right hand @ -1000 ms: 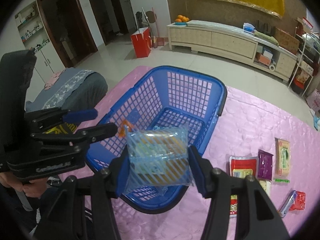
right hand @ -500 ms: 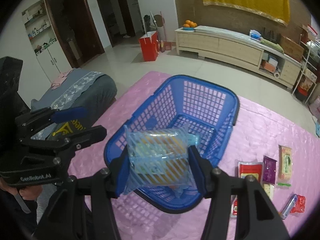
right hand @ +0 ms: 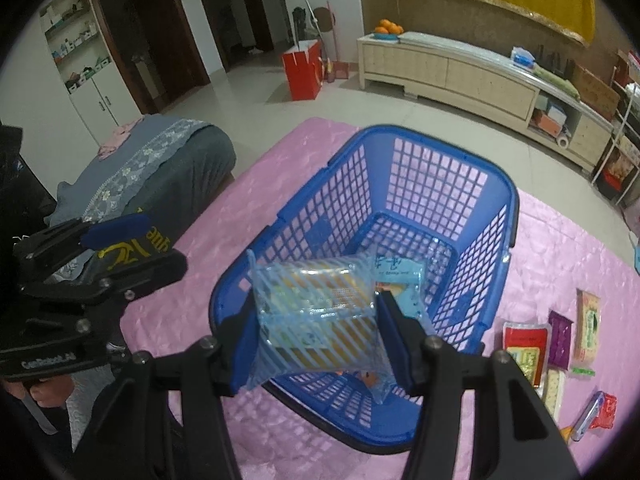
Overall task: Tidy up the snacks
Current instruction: 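Lower the clear striped bag into the basket and open the right gripper, then move both grippers from the basket over to the snack pile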
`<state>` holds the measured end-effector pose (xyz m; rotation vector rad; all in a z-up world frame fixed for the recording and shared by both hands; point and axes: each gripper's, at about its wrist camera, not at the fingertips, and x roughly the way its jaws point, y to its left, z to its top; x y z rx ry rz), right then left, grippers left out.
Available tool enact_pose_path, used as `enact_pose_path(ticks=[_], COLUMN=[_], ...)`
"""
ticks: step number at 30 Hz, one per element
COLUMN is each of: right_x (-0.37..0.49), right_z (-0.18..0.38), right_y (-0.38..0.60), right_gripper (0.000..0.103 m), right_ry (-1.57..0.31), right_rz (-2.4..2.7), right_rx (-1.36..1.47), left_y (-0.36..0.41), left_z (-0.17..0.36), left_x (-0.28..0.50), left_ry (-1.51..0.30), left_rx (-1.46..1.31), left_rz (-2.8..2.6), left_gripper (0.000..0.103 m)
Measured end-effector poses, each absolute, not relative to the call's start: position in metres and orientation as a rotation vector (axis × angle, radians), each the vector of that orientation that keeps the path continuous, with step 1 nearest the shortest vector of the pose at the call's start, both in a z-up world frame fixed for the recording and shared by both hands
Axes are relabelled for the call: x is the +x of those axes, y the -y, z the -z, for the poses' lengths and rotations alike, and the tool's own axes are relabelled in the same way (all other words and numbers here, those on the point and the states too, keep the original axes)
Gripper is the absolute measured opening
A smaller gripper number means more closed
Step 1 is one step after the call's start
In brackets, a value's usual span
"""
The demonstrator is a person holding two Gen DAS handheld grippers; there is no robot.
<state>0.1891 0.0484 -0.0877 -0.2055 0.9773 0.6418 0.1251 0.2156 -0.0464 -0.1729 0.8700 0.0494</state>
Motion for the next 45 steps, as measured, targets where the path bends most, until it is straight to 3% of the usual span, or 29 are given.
enact_pose_path(ticks=[10,14,24,31,45], right_x=[0.187,0.181,0.154,0.135,0.118], right_z=[0.098,0.081,0.036,0.017,0.011], right_y=[-0.047,-0.031,0.016,0.061,0.160], right_gripper=[0.069,0.082,0.084,0.085,0.085], right_ry=[-1.037,-1.008,-0.911,-0.874,-0.849], right_rz=[-0.592,-0.599,-0.560,-0.502,-0.375], right_rx=[-0.229,-0.195,-0.155,-0.127,-0.074], left_y=[-0.212,-0.206,-0.159,-0.114,-0.021], left_z=[0.046,0.041,0.010,-0.007,-0.006], left_x=[0.116,0.111,0.098,0.093,0.105], left_ry=[-0.877,-0.874,-0.830,-0.783,-0.782], left_rx=[-0.154,-0.146,-0.067,-0.021,0.064], left_rz=[-0.057,-0.051,0.009,0.066,0.182], left_gripper=[0.065,0.065,0.066,0.079,0.081])
